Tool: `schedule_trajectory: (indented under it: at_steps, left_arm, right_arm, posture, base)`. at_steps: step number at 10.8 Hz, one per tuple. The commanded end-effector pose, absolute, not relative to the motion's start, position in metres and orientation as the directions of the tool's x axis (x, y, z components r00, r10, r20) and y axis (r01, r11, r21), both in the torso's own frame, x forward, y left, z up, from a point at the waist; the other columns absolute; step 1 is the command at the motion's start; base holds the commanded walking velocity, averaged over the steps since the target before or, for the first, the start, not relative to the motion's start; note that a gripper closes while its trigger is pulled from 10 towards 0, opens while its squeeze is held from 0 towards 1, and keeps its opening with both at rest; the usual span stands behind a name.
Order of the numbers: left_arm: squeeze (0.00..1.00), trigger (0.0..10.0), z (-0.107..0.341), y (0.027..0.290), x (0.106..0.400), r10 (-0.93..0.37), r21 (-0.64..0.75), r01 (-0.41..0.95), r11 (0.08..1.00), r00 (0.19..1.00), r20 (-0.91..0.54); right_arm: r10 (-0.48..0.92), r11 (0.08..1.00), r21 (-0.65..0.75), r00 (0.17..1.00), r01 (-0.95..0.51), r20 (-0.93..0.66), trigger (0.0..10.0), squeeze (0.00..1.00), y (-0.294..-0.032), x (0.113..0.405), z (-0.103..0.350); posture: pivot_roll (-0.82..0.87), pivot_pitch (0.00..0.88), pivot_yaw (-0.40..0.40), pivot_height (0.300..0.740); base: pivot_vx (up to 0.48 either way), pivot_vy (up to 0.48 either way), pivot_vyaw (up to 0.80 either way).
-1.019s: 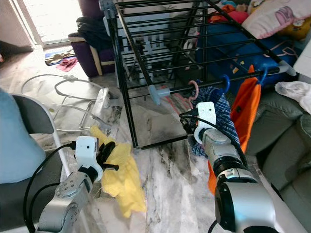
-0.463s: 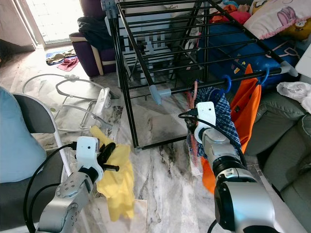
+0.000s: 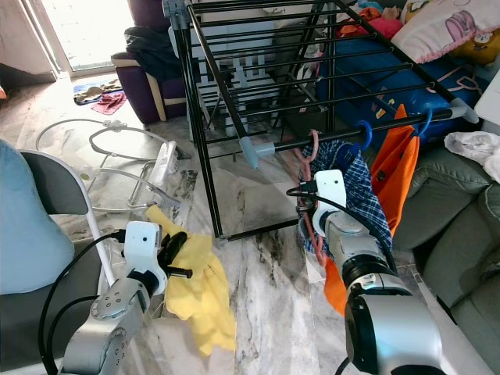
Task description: Hang hanger
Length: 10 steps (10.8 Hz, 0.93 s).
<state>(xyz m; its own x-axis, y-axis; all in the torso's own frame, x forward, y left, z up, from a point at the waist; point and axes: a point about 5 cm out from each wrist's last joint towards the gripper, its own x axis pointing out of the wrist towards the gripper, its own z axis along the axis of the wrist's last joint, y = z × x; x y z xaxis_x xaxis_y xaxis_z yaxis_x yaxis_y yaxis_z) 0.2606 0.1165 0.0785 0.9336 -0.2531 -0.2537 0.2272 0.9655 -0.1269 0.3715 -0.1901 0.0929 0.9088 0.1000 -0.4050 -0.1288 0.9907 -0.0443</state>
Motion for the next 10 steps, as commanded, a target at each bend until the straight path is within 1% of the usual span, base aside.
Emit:
schedule_trajectory:
  at_steps: [1,5,8,9,10]
  left_arm:
    - [0.0,10.0,0.086,0.116,0.261,-0.26,-0.112,0.24,0.964,0.939,-0.226]
    - [0.0,10.0,0.085,0.115,0.261,-0.266,-0.11,0.247,0.963,0.935,-0.236]
    - [0.0,10.0,0.084,0.115,0.261,-0.263,-0.1,0.245,0.964,0.932,-0.249]
    - [0.0,10.0,0.086,0.117,0.262,-0.24,-0.102,0.222,0.97,0.944,-0.225]
    - [0.0,10.0,0.087,0.118,0.263,-0.225,-0.102,0.208,0.973,0.95,-0.214]
  right_arm:
    - [0.096,0.991,-0.048,0.901,-0.128,-0.422,0.0,0.0,-0.192,0.37,0.09]
    - [0.094,0.99,-0.057,0.897,-0.131,-0.433,0.0,0.0,-0.195,0.366,0.085]
    - [0.135,0.984,-0.05,0.9,-0.171,-0.414,0.0,0.0,-0.192,0.367,0.087]
    - [0.142,0.982,-0.07,0.938,-0.173,-0.315,0.0,0.0,-0.192,0.372,0.101]
    - [0.124,0.986,-0.075,0.957,-0.148,-0.262,0.0,0.0,-0.196,0.374,0.109]
  posture:
    - [-0.03,0.025,0.007,0.74]
    - [-0.04,0.024,0.008,0.74]
    - [-0.04,0.024,0.007,0.74]
    - [-0.04,0.024,0.007,0.74]
    - [-0.04,0.023,0.006,0.74]
  base:
    - [0.0,0.0,0.0]
    - [0.0,0.0,0.0]
    - [0.0,0.0,0.0]
    - [0.0,0.0,0.0]
    - [0.0,0.0,0.0]
